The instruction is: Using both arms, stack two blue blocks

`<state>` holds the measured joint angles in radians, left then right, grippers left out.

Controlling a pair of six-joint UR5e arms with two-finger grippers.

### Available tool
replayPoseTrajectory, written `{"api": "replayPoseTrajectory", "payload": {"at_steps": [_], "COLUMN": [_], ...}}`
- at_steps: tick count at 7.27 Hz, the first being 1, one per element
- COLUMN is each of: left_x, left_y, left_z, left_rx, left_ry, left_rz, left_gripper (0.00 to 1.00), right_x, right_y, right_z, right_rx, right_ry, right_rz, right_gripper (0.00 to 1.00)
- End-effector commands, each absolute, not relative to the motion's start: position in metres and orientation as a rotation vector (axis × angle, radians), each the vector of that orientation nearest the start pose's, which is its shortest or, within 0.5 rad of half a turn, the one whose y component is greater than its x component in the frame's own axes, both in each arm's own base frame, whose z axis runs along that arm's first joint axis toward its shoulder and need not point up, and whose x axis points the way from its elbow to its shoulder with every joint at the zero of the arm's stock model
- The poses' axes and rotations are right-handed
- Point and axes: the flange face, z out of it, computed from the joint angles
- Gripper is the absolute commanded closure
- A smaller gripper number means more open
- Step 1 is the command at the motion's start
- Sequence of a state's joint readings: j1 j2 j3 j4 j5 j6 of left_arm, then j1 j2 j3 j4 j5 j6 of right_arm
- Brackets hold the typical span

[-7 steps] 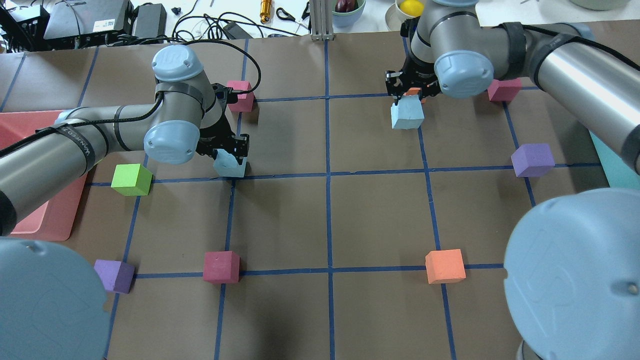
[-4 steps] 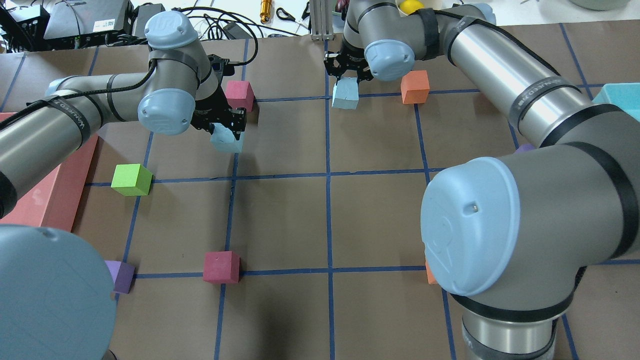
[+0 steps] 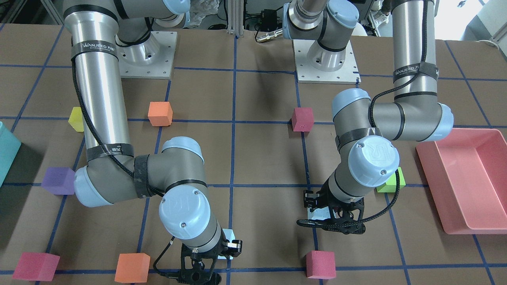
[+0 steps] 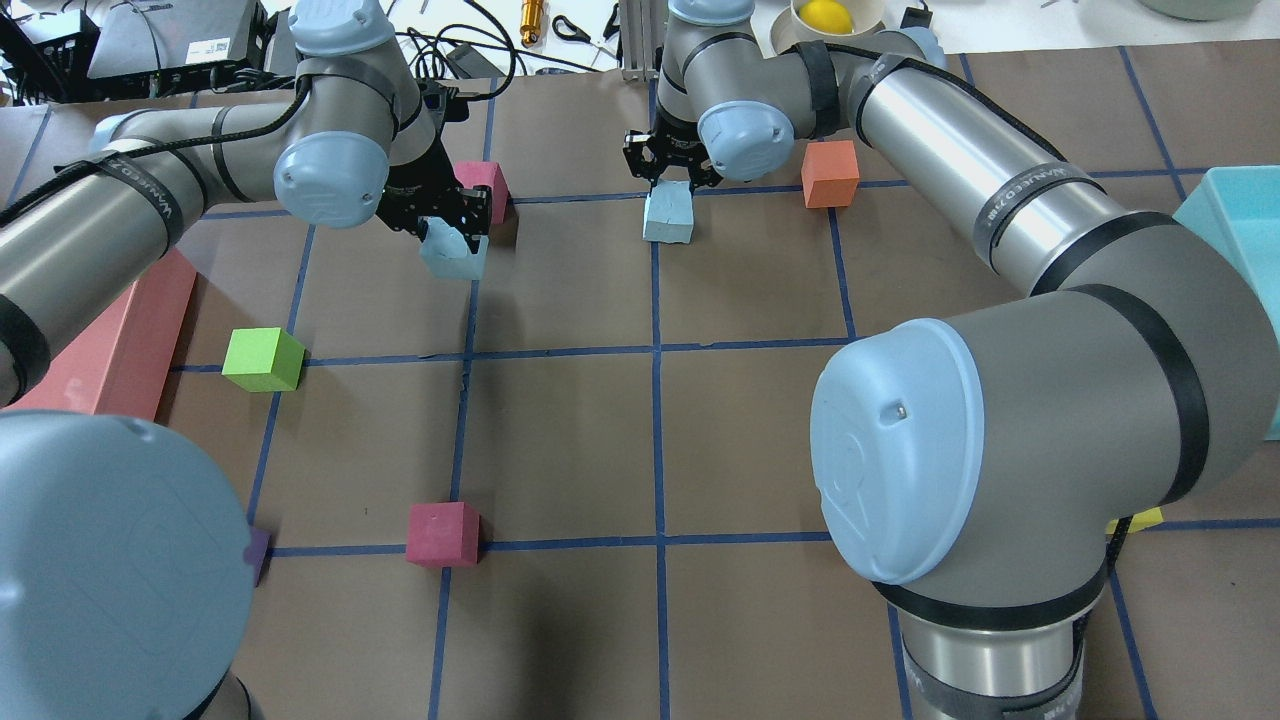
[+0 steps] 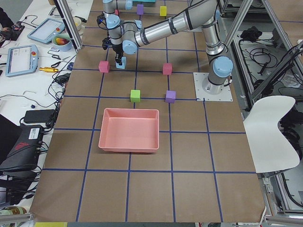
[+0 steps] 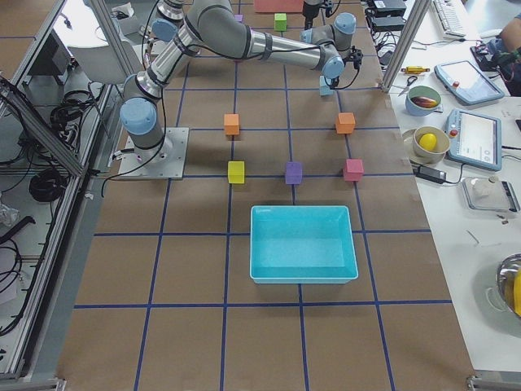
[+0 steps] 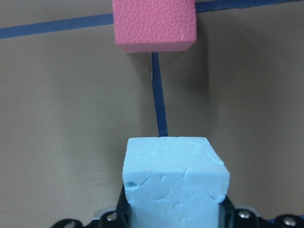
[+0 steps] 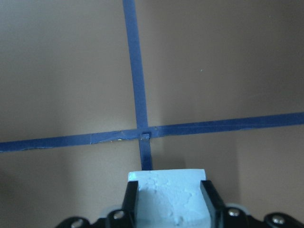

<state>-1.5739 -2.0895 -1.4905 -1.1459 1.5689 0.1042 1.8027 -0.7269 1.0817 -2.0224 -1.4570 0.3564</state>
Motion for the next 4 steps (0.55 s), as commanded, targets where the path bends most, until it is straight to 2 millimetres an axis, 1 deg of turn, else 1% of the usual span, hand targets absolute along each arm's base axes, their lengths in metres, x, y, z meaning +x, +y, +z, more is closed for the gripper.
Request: {"api": "replayPoseTrajectory", "payload": {"at_steps": [1,2,3,4], "left_x": [-0.136,-0.136,-0.136,-0.136], "left_y": [-0.679,-0.687,-0.693,-0.700], "left_z": [0.270,0.280,0.288,0.294], "left_rx": [0.167,0.166,0.164,0.164], "left_ry": [3.146,3.141,3.141,3.141], "left_rz": [0.004,-0.019,0.023,0.036], "left_gripper": [0.91,0.91,0.91,0.91], "right_x": [0.332,0.336,0.338,0.337], "right_y": [-0.730,-0.727,-0.728,-0.728], "right_z": [0.213,0.214,0.211,0.208], "right_rx": [0.216,0.208,0.205,0.208], "right_ry": [3.013,3.015,3.015,3.013], "right_rz": [-0.001,0.007,-0.001,0.007], "right_gripper": [0.99,0.93,0.28,0.00]}}
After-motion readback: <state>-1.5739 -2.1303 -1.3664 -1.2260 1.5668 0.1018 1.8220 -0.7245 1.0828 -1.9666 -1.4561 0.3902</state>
